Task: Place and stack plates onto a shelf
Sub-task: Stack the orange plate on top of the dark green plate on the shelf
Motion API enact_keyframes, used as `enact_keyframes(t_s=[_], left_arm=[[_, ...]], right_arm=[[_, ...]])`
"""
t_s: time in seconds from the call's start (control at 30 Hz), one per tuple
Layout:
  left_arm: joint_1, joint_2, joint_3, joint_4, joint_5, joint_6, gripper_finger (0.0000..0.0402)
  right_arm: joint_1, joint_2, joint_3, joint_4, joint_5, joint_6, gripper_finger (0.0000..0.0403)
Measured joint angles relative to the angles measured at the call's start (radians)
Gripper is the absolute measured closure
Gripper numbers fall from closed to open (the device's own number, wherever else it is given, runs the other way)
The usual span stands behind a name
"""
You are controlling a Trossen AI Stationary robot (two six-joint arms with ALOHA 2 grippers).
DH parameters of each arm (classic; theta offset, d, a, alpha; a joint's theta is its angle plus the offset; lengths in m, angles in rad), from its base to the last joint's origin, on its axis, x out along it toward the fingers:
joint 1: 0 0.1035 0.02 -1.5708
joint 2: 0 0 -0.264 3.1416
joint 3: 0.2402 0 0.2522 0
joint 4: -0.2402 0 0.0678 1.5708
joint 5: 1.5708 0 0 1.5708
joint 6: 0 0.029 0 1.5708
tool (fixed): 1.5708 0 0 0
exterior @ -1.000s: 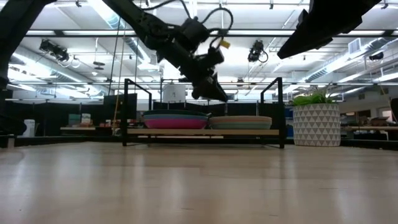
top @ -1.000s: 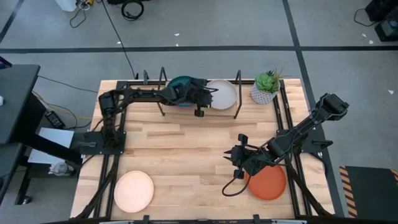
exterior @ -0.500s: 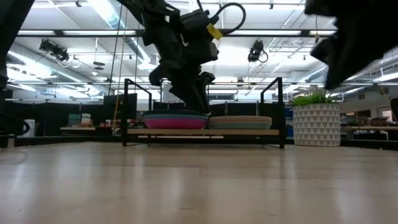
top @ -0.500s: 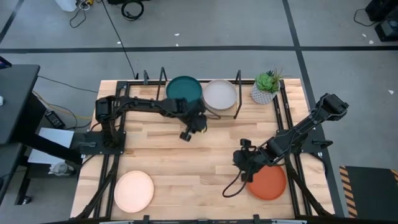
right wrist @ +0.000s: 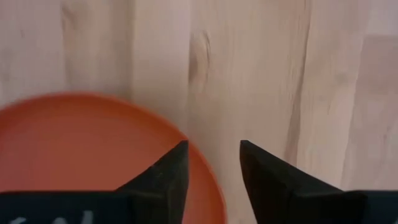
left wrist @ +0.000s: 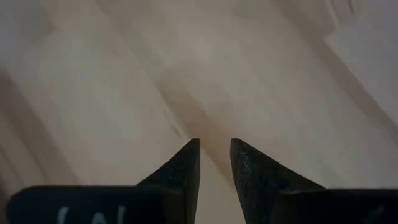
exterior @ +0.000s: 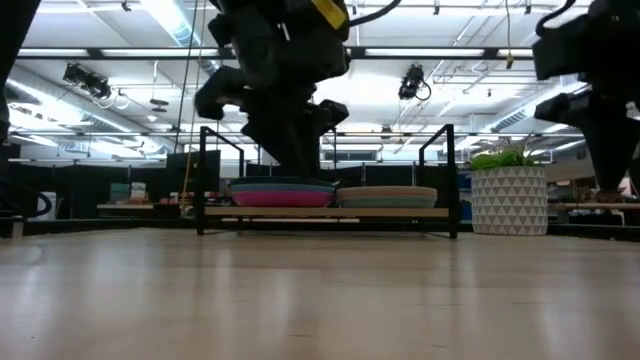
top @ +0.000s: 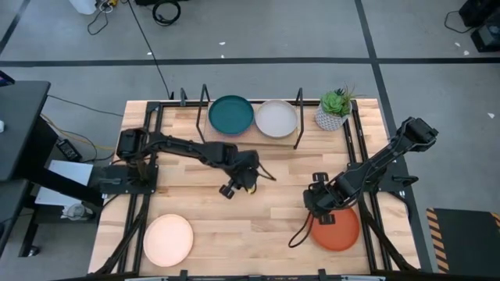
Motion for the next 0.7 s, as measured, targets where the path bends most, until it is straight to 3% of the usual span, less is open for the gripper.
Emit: enact_keyframes(t_s=[0.17,0.33,0.53,0.7], left_arm=[[-0.052,0.000,0.000,-0.032,-0.069,0.000,0.0306],[-0.103,0.000,0.000,-0.039,-0.081,0.002,0.0306],[-0.156,0.001,0.000,-0.038,-0.190,0.003,0.0306],[-0.185,0.001,0.000,-0.007,-0.263,0.034,0.0306]], right_arm=[[-0.001,0.000,-0.028,0.009,-0.030,-0.015,0.0231],[-0.016,0.000,-0.069,0.050,-0.065,-0.013,0.0242],[-0.046,0.000,-0.106,0.071,-0.091,0.016,0.0277],[-0.082,0.000,-0.106,0.081,-0.163,0.035,0.0342]])
